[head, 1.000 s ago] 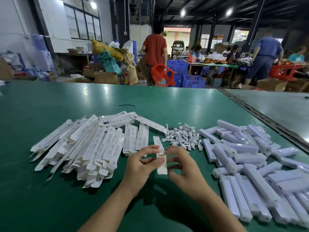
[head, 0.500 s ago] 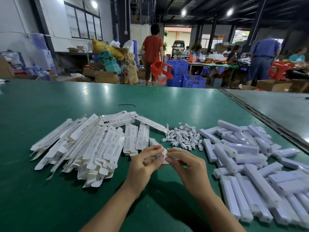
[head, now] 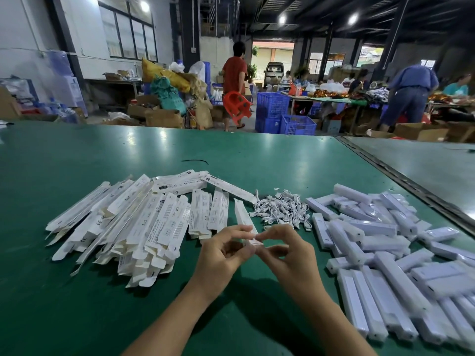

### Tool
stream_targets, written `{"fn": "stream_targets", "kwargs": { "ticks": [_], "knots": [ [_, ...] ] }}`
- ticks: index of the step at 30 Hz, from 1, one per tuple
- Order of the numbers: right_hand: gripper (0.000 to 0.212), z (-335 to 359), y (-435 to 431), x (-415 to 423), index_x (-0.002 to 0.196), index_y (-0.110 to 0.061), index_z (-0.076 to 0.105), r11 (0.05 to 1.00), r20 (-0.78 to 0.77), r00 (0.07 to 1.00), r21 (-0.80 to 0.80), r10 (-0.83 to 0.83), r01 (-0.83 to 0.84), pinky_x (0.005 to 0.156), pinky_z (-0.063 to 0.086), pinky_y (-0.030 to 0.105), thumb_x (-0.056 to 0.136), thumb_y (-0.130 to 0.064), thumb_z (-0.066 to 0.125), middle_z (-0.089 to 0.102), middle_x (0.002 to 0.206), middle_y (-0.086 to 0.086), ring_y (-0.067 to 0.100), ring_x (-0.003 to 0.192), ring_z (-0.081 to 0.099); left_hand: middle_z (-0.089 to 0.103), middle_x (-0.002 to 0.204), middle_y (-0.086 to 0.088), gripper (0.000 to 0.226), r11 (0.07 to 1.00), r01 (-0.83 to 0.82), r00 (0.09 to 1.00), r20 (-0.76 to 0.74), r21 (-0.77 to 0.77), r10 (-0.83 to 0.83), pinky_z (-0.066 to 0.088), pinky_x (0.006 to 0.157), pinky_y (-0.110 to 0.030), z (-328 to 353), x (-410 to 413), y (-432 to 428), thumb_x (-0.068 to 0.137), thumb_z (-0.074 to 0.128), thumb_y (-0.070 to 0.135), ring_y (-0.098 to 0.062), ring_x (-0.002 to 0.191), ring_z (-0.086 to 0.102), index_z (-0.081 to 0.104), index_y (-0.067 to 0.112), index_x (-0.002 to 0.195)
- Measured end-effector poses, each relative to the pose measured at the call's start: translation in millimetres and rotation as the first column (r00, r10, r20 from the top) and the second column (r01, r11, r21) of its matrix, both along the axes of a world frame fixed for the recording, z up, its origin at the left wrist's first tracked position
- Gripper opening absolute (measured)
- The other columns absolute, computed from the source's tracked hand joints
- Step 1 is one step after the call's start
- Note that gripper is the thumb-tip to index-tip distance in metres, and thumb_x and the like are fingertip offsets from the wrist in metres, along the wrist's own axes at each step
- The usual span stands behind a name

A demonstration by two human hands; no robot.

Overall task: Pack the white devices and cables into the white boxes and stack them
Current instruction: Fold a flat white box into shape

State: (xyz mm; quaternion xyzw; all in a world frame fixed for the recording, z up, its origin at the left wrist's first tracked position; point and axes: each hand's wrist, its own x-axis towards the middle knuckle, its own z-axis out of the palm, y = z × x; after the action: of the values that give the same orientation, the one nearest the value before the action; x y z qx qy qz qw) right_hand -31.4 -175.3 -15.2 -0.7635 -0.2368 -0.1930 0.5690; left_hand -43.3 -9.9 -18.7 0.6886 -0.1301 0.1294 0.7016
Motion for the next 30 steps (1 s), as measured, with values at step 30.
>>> {"fn": "stream_targets", "kwargs": {
  "ticks": [30],
  "knots": [
    [0.044,13.1,-19.4,6.3,0.117,-0.033,0.07,0.756,0.01,0.931,-0.581,-0.365,0.303,0.094,0.046,0.03,0.086,-0.062,0.056,0.06,0.125,-0.015,0.006,0.107,0.056,0.078,0.094,-0.006,0.032,0.943,-0.209,0.94,-0.317,-0.258,0.122,0.056,0.066,-0.027,5.0,7.9,10.6,0.076,0.073,0.033,-0.023,0.083,0.074,0.071,0.012,0.1]
  ]
}}
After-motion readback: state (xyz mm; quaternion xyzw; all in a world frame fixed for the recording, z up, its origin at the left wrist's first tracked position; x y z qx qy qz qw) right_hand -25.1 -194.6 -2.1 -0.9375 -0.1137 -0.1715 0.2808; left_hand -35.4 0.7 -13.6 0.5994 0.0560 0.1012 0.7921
